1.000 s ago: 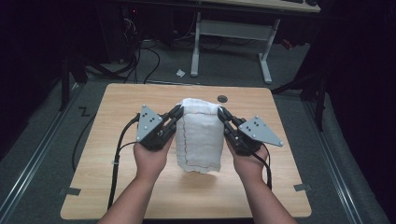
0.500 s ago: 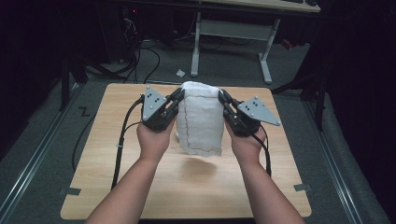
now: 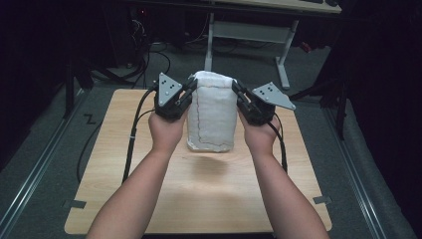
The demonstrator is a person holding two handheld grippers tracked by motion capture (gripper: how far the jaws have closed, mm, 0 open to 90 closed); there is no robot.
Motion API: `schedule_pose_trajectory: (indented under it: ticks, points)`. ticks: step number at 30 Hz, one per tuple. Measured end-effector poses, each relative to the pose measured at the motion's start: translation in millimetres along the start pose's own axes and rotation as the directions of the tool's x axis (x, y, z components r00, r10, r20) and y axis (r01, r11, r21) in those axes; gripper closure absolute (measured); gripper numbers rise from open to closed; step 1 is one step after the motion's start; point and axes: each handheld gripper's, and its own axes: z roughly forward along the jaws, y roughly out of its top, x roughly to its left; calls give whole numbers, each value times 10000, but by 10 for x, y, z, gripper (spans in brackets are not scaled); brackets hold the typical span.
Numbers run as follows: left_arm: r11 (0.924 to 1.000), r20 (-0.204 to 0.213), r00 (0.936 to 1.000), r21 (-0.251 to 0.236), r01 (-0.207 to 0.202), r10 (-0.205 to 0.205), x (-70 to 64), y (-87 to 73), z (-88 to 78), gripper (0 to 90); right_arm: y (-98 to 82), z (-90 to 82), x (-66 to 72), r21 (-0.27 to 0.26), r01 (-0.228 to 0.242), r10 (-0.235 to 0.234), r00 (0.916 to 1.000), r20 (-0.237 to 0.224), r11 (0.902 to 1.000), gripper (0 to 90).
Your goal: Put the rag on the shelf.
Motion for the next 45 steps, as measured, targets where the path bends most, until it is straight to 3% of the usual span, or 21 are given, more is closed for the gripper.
schedule_pose_trajectory:
  ticks: [6, 12, 18, 22, 28, 32, 34, 38, 40, 42, 44, 45]
  points:
    - [9992, -195, 9992, 185, -354, 358, 61, 41, 129, 849, -10, 177, -85, 182, -159, 159, 9999, -9, 9997, 855]
    - [9985, -186, 9995, 506, -227, 237, 135, 30, 353, 848, -63, 419, -231, 742, -309, 295, 9994, 195, 9968, 855]
    - [9957, -350, 9992, 900, 202, -171, 231, -59, 611, 847, -112, 583, -337, 1088, -530, 495, 9982, 346, 9926, 854]
    - [9902, -491, 9988, 1394, 18, 51, 286, -104, 743, 846, -122, 731, -404, 1598, -587, 548, 9981, 283, 9854, 854]
    - [9838, -522, 9986, 1792, 21, 74, 350, -170, 835, 843, -165, 834, -414, 1821, -482, 424, 9985, 356, 9821, 854]
    - [9774, -312, 9988, 2069, 425, -369, 415, -263, 884, 839, -242, 896, -424, 2144, -430, 348, 9985, 417, 9758, 854]
    - [9720, -210, 9972, 2226, 750, -721, 464, -324, 908, 838, -291, 922, -432, 2278, -469, 397, 9986, 362, 9726, 853]
    - [9628, -240, 9982, 2639, 587, -543, 468, -459, 950, 837, -393, 987, -433, 2710, -457, 379, 9987, 339, 9615, 853]
    - [9536, -176, 9970, 2910, 778, -760, 483, -533, 971, 829, -453, 1032, -457, 3012, -505, 448, 9987, 258, 9522, 847]
    - [9502, -262, 9975, 3036, 700, -651, 479, -547, 975, 801, -477, 1049, -469, 3109, -605, 523, 9980, 347, 9485, 823]
    - [9528, -485, 9978, 2978, 585, -461, 471, -551, 968, 743, -494, 1063, -473, 3211, -741, 666, 9972, 341, 9442, 785]
    - [9558, -437, 9961, 2814, 858, -766, 492, -546, 955, 736, -497, 1066, -471, 3210, -696, 612, 9975, 363, 9445, 767]
